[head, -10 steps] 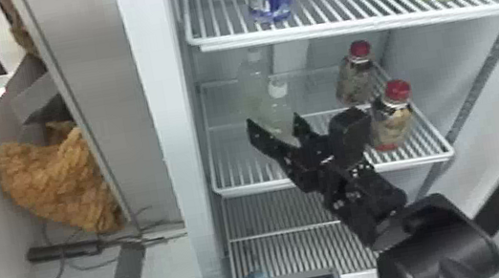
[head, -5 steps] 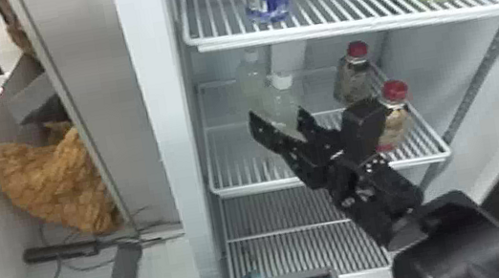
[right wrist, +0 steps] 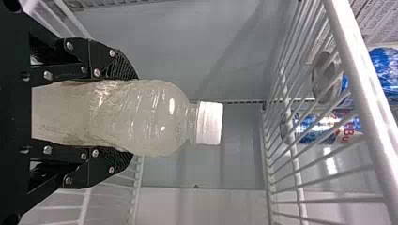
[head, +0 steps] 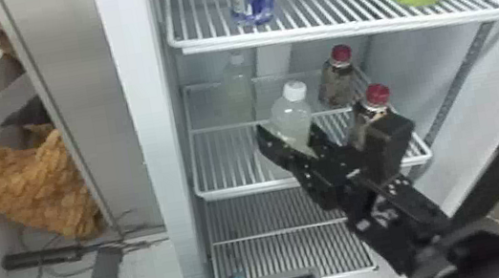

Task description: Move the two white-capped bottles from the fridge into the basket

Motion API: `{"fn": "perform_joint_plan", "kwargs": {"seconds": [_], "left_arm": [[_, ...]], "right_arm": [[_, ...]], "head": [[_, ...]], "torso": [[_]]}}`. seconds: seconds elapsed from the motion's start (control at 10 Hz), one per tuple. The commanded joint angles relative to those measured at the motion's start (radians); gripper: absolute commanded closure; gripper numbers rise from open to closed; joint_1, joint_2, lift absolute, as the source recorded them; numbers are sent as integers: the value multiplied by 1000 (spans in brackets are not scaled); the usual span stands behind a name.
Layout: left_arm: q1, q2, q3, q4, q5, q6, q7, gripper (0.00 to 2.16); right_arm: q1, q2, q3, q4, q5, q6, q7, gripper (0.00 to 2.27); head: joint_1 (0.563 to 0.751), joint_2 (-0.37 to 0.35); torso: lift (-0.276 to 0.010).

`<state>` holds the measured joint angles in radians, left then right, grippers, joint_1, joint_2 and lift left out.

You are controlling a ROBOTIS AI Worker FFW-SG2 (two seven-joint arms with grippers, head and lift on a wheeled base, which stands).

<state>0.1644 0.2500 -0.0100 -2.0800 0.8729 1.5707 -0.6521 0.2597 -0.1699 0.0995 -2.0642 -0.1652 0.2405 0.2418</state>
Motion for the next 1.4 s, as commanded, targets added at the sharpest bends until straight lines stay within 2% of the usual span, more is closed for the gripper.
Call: {"fn": "perform_joint_plan", "kwargs": {"seconds": [0.0, 0.4, 0.8, 1.0, 1.3], "left_arm": [[0, 0, 2, 0, -1, 1, 0, 1170], [0, 0, 8, 0, -1, 1, 0, 1170], [0, 0, 14, 0, -5, 1, 0, 1170], [0, 0, 16, 0, -13, 1, 0, 1170], [0, -2, 20, 2, -17, 1, 0, 1170]], "right_arm": [[91, 13, -44, -109, -16, 32, 10, 838], [258, 13, -105, -372, -48, 204, 22, 838], [381, 23, -177, -578, -44, 510, 96, 838], [381, 30, -203, -615, -24, 690, 163, 838], [315, 7, -163, -590, -26, 869, 223, 838]], "head": [[695, -167], [695, -208], [695, -235], [695, -239], [695, -235]], "torso": [[-260], [-260], [-260], [-260], [-260]]}}
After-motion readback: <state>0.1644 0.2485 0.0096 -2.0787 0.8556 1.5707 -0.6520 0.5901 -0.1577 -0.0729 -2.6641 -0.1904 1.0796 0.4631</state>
